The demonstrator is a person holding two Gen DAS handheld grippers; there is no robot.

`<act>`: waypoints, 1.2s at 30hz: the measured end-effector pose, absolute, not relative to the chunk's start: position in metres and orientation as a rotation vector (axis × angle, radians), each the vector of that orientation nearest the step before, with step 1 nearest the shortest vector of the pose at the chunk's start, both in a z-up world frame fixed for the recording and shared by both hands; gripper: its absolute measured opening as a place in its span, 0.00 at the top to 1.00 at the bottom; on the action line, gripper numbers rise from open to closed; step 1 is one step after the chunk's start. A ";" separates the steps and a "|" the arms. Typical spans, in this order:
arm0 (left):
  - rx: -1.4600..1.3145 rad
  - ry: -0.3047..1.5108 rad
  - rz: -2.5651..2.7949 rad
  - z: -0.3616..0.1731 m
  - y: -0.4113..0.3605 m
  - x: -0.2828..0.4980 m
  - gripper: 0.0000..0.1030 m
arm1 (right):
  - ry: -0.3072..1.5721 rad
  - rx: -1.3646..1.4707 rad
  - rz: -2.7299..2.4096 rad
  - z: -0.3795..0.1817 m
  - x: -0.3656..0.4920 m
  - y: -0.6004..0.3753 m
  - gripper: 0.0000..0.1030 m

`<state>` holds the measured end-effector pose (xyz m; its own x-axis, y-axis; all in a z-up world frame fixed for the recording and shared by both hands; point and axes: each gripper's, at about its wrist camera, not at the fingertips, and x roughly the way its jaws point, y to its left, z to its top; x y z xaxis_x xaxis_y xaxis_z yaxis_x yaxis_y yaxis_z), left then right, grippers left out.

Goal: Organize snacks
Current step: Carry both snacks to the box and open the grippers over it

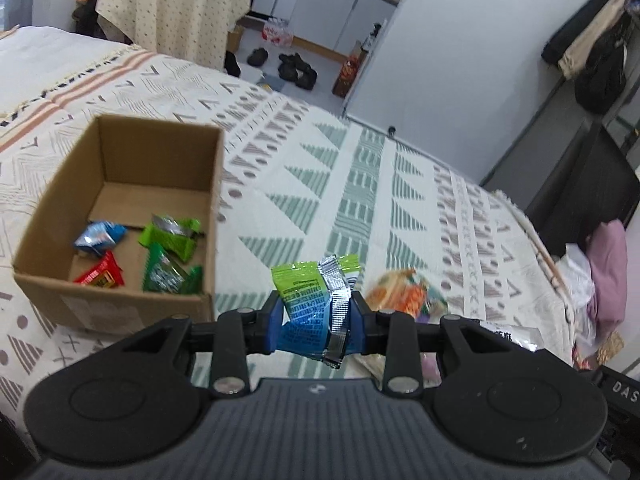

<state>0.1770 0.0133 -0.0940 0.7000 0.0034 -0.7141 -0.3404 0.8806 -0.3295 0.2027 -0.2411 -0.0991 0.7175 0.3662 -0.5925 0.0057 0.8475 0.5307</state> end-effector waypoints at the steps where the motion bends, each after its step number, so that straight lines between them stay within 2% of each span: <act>1: -0.469 0.766 0.208 -0.091 0.018 0.176 0.68 | 0.746 0.531 0.221 -0.096 0.202 -0.237 0.92; 17: -0.584 0.679 0.292 -0.068 0.086 0.163 0.68 | 0.719 0.488 0.373 -0.061 0.205 -0.153 0.92; 36: -0.718 0.677 0.381 -0.076 0.152 0.151 0.68 | 0.756 0.434 0.482 -0.059 0.206 -0.067 0.92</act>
<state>0.1511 0.1515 -0.0763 0.7251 0.0923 -0.6825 -0.5353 0.6991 -0.4741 0.2063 -0.0672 -0.0589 0.6303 0.5573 -0.5406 -0.2554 0.8063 0.5334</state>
